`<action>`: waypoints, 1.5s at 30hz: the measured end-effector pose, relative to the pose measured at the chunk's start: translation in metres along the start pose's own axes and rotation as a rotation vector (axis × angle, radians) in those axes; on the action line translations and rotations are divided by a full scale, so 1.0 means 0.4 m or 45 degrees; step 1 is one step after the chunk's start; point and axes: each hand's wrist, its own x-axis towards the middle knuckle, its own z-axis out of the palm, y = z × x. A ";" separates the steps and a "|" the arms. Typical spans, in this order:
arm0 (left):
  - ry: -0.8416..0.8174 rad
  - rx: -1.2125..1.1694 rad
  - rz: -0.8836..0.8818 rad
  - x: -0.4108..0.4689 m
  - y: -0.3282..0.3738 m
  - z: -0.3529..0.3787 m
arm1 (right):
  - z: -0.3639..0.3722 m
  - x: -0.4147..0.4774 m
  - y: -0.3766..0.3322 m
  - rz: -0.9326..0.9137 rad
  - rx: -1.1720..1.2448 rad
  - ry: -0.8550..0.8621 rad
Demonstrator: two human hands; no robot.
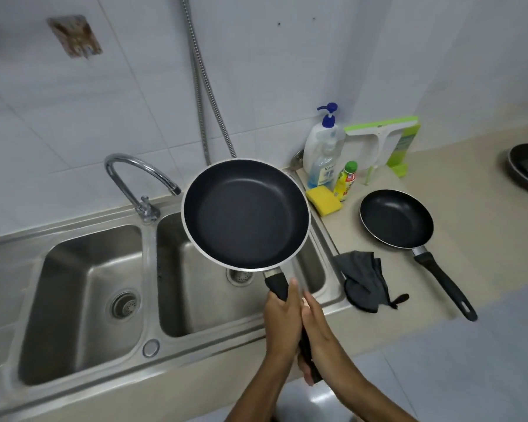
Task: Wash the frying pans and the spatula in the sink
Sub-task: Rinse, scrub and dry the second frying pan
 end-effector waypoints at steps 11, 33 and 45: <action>-0.088 0.054 0.055 -0.177 0.042 0.334 | -0.391 -0.143 0.075 -0.382 -0.130 0.082; -0.708 0.263 -0.210 -0.124 -0.019 1.226 | -1.209 -0.157 0.286 -0.221 -0.138 0.605; -0.621 0.243 -0.445 0.077 -0.109 1.565 | -1.524 0.079 0.363 -0.104 -0.218 0.558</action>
